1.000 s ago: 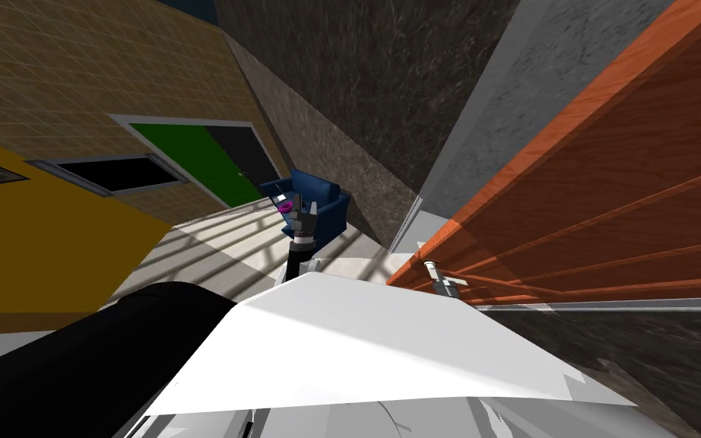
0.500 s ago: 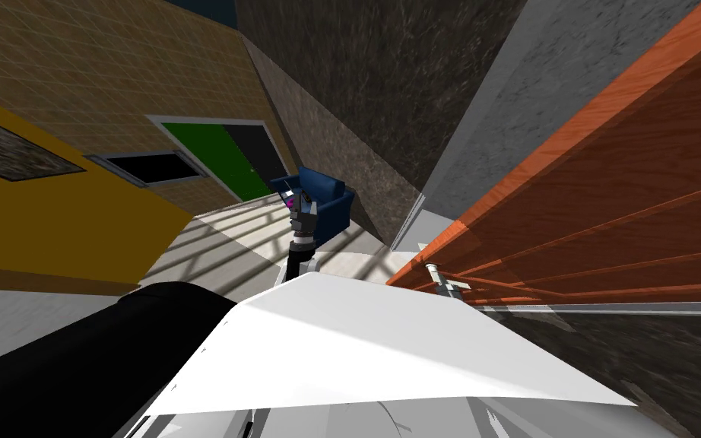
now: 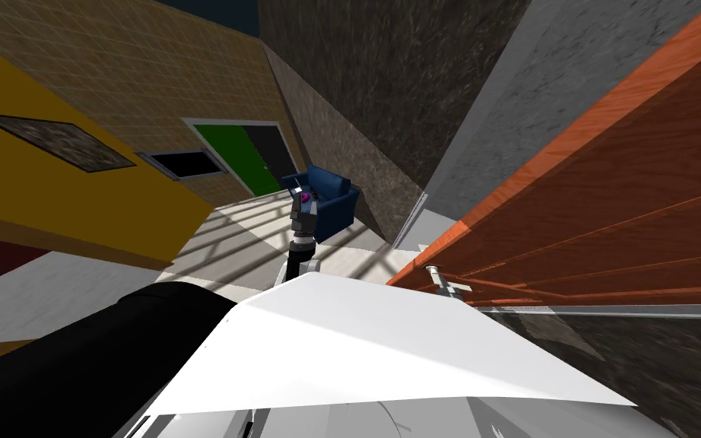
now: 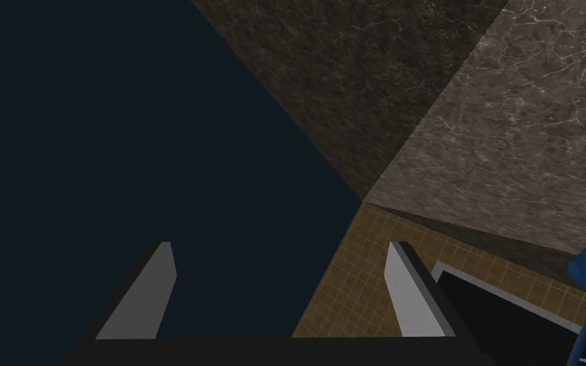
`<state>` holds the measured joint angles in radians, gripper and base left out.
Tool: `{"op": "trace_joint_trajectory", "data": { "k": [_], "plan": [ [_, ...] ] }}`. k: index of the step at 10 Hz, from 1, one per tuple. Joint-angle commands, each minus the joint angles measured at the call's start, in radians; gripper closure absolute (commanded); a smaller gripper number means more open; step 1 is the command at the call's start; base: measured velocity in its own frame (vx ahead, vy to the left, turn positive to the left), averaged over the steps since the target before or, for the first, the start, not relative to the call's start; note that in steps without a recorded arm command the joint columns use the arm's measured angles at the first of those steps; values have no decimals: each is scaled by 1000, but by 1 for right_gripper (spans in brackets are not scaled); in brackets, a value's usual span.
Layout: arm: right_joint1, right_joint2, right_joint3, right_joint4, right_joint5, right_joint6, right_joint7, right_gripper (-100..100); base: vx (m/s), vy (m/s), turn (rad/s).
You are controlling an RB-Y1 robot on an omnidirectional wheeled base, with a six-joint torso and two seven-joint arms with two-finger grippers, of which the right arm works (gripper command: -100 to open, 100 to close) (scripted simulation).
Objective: Pull the door open
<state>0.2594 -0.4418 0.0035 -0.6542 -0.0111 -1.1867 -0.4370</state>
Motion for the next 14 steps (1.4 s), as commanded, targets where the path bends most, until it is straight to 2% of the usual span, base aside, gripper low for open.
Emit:
{"op": "trace_joint_trajectory", "data": {
  "k": [1,7,8,14],
  "plan": [
    [8,-5,-2,15,0,-19,-4,100,-210,-46,176],
    [28,-18,-2,44,2,-72,-15,100,-206,-53,158],
    [24,-15,0,45,3,-67,-14,100,-81,-19,28],
    [14,-23,7,78,7,-95,-21,100,-182,-61,150]
  ]
}}
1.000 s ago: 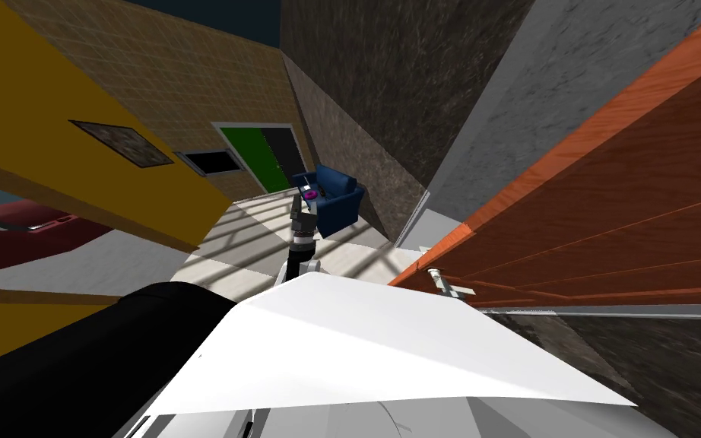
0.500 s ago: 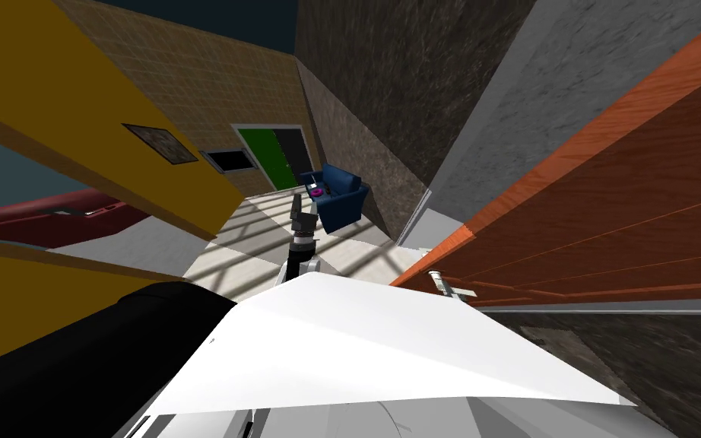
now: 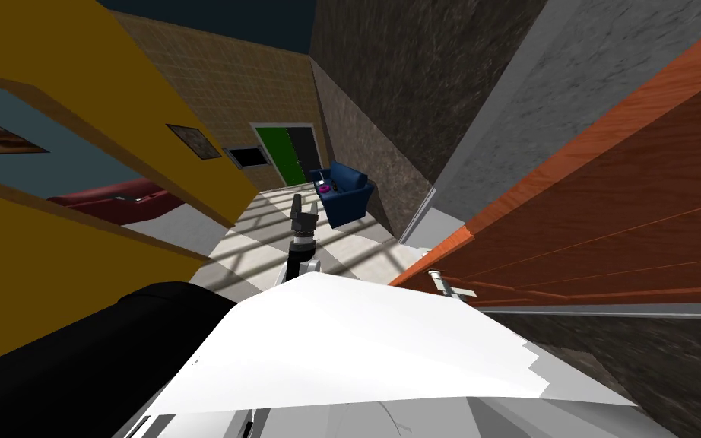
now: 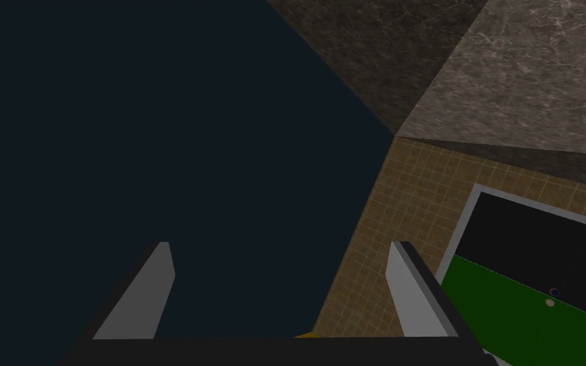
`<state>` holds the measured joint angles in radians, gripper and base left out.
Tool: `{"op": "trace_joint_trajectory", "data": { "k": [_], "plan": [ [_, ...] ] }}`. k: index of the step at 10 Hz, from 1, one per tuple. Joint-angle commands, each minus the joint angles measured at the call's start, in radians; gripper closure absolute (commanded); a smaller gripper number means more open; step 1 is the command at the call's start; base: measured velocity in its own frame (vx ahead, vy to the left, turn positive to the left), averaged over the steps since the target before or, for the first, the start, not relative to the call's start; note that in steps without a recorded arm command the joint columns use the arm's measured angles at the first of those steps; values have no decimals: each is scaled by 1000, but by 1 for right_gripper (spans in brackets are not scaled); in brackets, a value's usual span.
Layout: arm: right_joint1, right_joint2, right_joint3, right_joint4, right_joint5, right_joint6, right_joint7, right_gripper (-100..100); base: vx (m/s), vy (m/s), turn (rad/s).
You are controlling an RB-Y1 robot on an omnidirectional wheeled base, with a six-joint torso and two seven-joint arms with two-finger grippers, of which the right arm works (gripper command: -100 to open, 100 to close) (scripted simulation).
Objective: Pull the door open
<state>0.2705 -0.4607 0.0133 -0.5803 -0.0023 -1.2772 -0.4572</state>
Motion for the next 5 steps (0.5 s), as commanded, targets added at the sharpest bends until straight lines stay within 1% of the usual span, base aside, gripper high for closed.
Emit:
{"op": "trace_joint_trajectory", "data": {
  "k": [1,5],
  "plan": [
    [1,-6,-2,11,-2,-10,-2,100,-195,-33,177],
    [-7,-12,1,33,0,-29,-7,100,-210,-65,149]
  ]
}}
